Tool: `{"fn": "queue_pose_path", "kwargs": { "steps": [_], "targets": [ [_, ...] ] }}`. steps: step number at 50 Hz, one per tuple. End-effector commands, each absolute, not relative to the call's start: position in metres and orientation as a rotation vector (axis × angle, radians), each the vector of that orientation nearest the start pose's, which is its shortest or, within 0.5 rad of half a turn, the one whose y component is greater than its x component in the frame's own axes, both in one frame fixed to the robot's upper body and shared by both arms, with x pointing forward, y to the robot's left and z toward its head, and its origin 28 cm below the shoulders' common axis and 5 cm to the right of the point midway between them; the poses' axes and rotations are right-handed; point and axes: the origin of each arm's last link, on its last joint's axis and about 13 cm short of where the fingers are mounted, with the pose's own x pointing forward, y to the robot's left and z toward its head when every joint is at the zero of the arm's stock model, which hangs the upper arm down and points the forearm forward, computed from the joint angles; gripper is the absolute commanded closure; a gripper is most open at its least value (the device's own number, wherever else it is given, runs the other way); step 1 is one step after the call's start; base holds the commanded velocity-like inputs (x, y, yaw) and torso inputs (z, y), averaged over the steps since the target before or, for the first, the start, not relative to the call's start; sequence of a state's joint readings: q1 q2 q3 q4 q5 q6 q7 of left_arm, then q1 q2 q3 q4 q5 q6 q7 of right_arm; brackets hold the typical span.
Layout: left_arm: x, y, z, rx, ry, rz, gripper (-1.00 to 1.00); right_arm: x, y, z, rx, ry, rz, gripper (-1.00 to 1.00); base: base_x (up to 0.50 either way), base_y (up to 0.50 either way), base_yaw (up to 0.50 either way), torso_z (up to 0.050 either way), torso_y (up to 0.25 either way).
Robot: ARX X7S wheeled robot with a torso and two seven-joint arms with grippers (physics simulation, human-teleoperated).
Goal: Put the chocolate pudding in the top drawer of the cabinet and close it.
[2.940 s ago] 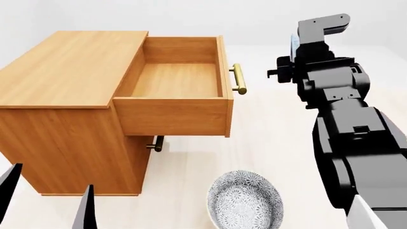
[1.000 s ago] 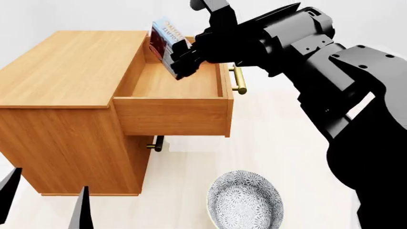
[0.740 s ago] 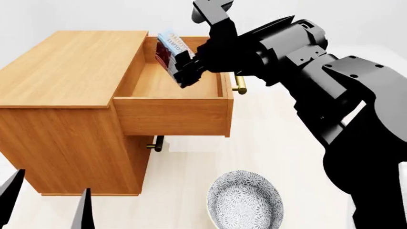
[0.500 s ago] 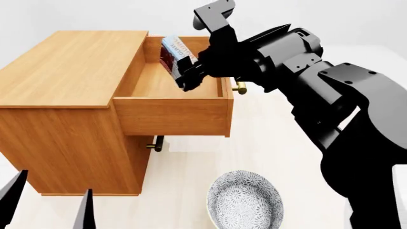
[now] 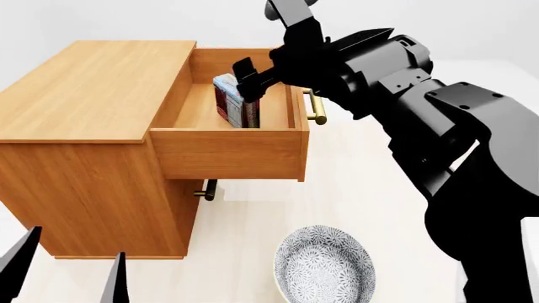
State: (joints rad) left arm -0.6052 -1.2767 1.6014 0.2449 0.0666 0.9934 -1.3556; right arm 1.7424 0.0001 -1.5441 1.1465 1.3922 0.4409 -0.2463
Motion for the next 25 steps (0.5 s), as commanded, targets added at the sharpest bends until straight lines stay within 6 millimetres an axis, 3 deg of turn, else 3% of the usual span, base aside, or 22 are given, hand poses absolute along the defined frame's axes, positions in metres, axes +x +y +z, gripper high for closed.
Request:
{"fn": "queue_pose_path", "kwargs": {
  "steps": [1, 13, 19, 25],
  "targets": [
    [0.119, 0.299, 0.091, 0.119, -0.603, -0.265, -1.00, 0.421, -0.037, 0.312, -0.241, 0.178, 0.557, -1.00, 0.00, 0.00, 0.00, 0.000, 0.000],
    [0.119, 0.298, 0.089, 0.119, -0.604, -0.271, -1.00, 0.427, -0.040, 0.337, -0.235, -0.087, 0.419, -1.00, 0.00, 0.00, 0.00, 0.000, 0.000],
    [0.119, 0.298, 0.088, 0.123, -0.601, -0.280, -1.00, 0.423, -0.049, 0.384, -0.180, -0.249, 0.347, -1.00, 0.00, 0.00, 0.00, 0.000, 0.000],
    [0.120, 0.297, 0.088, 0.126, -0.599, -0.287, -1.00, 0.422, -0.054, 0.394, -0.169, -0.317, 0.329, -1.00, 0.00, 0.00, 0.00, 0.000, 0.000]
  ]
}}
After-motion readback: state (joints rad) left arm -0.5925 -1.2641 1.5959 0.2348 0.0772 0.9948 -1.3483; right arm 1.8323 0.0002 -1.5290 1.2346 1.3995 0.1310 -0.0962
